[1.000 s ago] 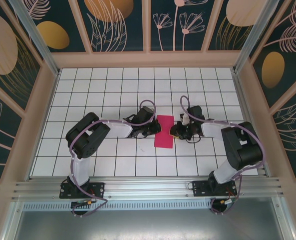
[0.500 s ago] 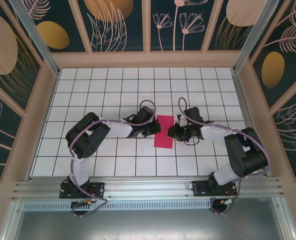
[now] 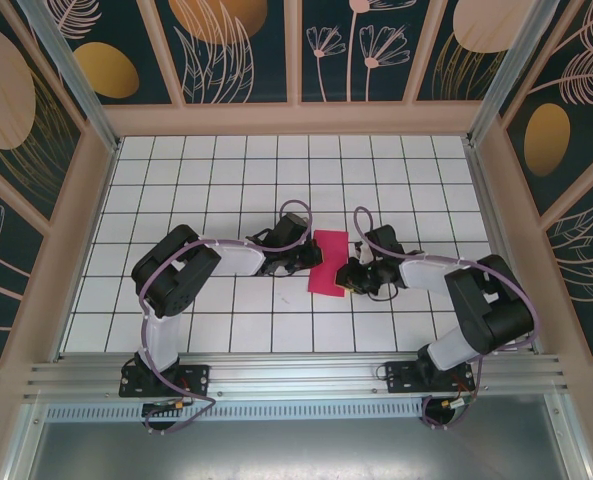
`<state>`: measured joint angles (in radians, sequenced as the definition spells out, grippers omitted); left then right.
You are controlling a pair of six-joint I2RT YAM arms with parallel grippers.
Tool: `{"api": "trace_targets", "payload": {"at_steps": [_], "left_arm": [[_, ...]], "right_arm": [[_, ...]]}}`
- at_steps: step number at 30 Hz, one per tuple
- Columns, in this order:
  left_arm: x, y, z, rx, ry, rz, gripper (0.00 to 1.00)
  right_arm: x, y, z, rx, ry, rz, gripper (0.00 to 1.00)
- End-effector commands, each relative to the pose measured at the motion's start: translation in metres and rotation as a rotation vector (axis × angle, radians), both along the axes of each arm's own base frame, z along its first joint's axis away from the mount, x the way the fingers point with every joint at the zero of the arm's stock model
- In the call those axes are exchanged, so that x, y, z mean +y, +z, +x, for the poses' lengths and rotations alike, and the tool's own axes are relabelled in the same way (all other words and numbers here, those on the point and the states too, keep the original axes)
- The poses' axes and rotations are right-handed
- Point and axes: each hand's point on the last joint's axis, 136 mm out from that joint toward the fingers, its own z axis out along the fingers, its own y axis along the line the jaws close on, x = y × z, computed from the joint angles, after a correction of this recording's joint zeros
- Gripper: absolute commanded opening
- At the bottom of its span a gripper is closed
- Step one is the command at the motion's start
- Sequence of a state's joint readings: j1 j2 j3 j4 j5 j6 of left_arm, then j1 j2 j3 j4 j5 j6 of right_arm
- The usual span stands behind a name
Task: Fold a paper plane with a square sheet of paper (pick it up from the middle)
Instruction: Fold the square sheet of paper in half at the center of the table.
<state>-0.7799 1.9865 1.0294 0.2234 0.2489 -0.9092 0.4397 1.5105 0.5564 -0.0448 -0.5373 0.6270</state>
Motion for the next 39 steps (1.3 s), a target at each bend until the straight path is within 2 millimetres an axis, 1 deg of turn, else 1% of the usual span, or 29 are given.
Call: {"api": "trace_targets", "payload": {"at_steps": [1,4,6,7,10,13,15,17,21,24,26,27,29,33,37,39], "left_arm": [[0.042,-0.058,-0.037,0.159,0.000,0.196,0.08],[0.041,-0.057,-0.036,0.156,0.000,0.191,0.08],[0.041,-0.057,-0.036,0.156,0.001,0.192,0.08],[0.047,-0.063,-0.043,0.172,0.000,0.207,0.08],[0.048,-0.064,-0.043,0.174,0.001,0.209,0.08],[0.047,-0.063,-0.043,0.174,-0.001,0.206,0.08],[0.047,-0.064,-0.044,0.172,-0.002,0.208,0.08],[0.048,-0.064,-0.044,0.173,-0.003,0.211,0.08],[0.048,-0.065,-0.044,0.175,-0.003,0.213,0.08],[0.047,-0.064,-0.043,0.173,-0.003,0.210,0.08],[0.047,-0.064,-0.043,0.172,-0.003,0.210,0.08],[0.046,-0.064,-0.043,0.173,-0.004,0.209,0.08],[0.046,-0.063,-0.043,0.172,-0.005,0.208,0.08],[0.044,-0.062,-0.041,0.167,-0.006,0.206,0.08],[0.046,-0.064,-0.042,0.166,-0.011,0.219,0.08],[0.046,-0.063,-0.042,0.166,-0.010,0.216,0.08]], "right_arm": [[-0.011,-0.002,-0.004,-0.010,-0.037,-0.049,0.19],[-0.001,0.016,-0.007,-0.037,-0.015,0.030,0.19],[0.002,0.018,-0.012,-0.031,-0.008,0.063,0.19],[0.002,0.017,-0.015,-0.026,-0.004,0.074,0.19],[0.000,0.003,-0.028,0.023,0.006,0.074,0.20],[-0.012,-0.016,-0.037,0.066,-0.007,-0.005,0.20],[-0.020,-0.021,-0.040,0.076,-0.008,-0.054,0.19],[-0.018,-0.012,-0.037,0.054,-0.005,-0.039,0.19],[-0.007,0.014,-0.029,0.000,0.004,0.034,0.20],[-0.002,0.025,-0.027,-0.021,0.004,0.072,0.20],[-0.002,0.022,-0.029,-0.013,0.008,0.081,0.21],[-0.003,0.018,-0.031,-0.002,0.010,0.070,0.21],[-0.008,0.006,-0.034,0.025,0.004,0.030,0.21],[-0.017,-0.006,-0.037,0.045,-0.010,-0.023,0.21],[-0.019,-0.005,-0.035,0.043,-0.010,-0.049,0.21],[-0.018,0.001,-0.031,0.029,-0.008,-0.051,0.20]]}}
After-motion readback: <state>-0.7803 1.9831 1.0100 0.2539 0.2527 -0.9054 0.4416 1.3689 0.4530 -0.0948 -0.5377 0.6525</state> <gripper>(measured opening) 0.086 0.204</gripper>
